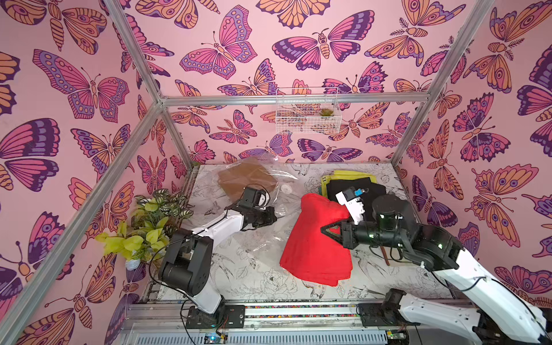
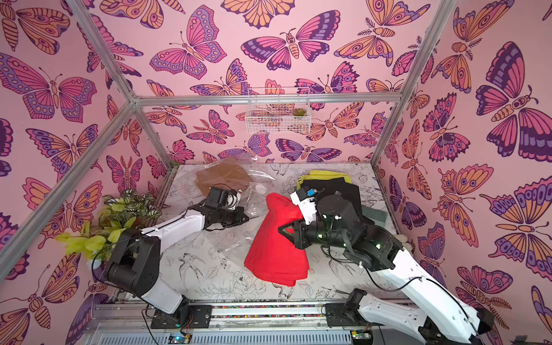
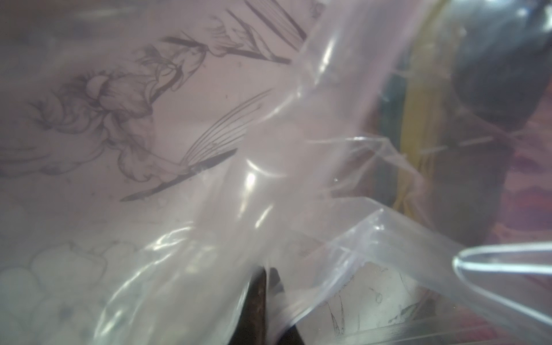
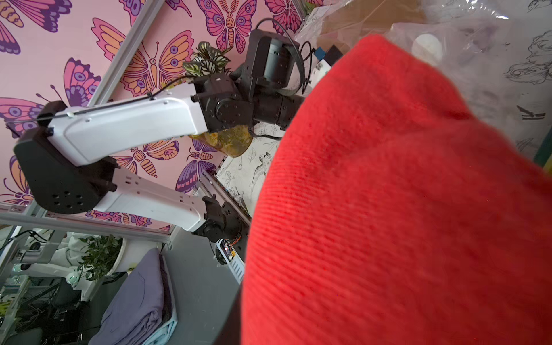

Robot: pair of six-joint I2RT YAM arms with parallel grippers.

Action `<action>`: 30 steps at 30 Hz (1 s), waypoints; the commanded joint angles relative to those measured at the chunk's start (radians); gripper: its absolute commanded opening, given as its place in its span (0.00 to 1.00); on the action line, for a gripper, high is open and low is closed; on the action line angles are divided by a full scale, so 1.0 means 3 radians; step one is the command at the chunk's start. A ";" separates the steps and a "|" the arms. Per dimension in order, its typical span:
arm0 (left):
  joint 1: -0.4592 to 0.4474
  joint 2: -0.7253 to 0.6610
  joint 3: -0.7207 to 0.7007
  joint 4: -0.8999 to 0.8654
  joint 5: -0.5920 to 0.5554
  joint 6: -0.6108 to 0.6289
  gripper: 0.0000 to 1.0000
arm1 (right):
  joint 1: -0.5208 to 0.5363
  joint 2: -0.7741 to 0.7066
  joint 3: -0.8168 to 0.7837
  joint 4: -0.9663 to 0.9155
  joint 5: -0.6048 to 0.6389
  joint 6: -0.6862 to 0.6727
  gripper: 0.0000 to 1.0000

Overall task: Take the trousers out of the vacuum bag
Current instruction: Take out the trousers from the vacuum bag, then place the trousers at the center of the board.

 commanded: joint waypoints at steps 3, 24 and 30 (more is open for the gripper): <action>-0.0053 -0.0132 -0.0172 -0.0013 -0.0107 0.0067 0.00 | -0.0406 0.0194 0.0289 0.0580 -0.0392 -0.0081 0.00; -0.0130 -0.0280 -0.0404 -0.0006 -0.0200 0.0044 0.00 | -0.2047 0.0970 0.1120 0.1434 -0.1543 0.0655 0.00; -0.0130 -0.0527 -0.0350 -0.0055 -0.0097 0.0014 0.30 | -0.2073 0.1094 0.0964 0.1590 -0.1284 0.0712 0.00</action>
